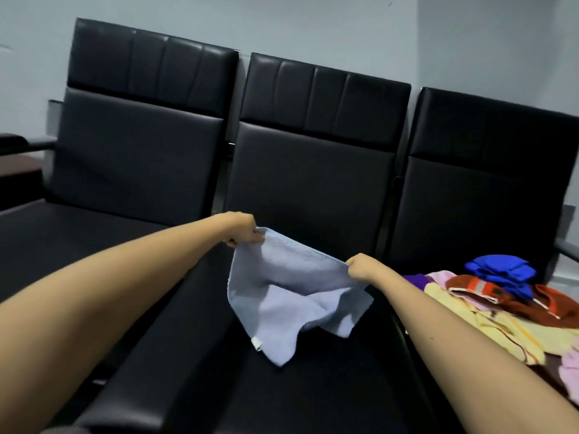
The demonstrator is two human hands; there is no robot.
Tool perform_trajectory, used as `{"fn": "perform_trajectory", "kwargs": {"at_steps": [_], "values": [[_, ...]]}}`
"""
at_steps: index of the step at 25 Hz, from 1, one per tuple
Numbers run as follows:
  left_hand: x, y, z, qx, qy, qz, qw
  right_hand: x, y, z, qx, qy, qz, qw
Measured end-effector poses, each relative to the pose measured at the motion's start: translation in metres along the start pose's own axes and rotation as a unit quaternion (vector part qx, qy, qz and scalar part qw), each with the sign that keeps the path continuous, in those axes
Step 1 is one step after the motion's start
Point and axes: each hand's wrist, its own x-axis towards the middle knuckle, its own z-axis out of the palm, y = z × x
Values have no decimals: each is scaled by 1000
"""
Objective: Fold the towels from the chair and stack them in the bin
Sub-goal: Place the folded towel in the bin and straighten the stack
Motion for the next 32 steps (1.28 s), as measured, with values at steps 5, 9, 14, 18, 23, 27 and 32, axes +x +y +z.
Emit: {"fn": "perform_trajectory", "kwargs": {"at_steps": [5,9,14,18,23,27,32], "values": [[12,-1,-3,-381,-122,-113,909,25,-10,0,200,122,34,971],[28,7,-17,-551,45,4,833,32,-20,-27,420,254,15,871],[26,13,-30,-451,422,142,774,-12,-27,-63,333,423,-107,836],[-1,-9,4,-321,316,195,871,-35,3,-31,306,365,-95,874],[-54,-21,31,-168,-56,207,962,-64,50,8,187,105,-102,971],[-84,-14,41,-94,-330,104,933,-91,61,10,88,-173,-90,977],[-69,-21,52,-162,-239,19,957,-73,48,22,145,-84,-96,981]]}}
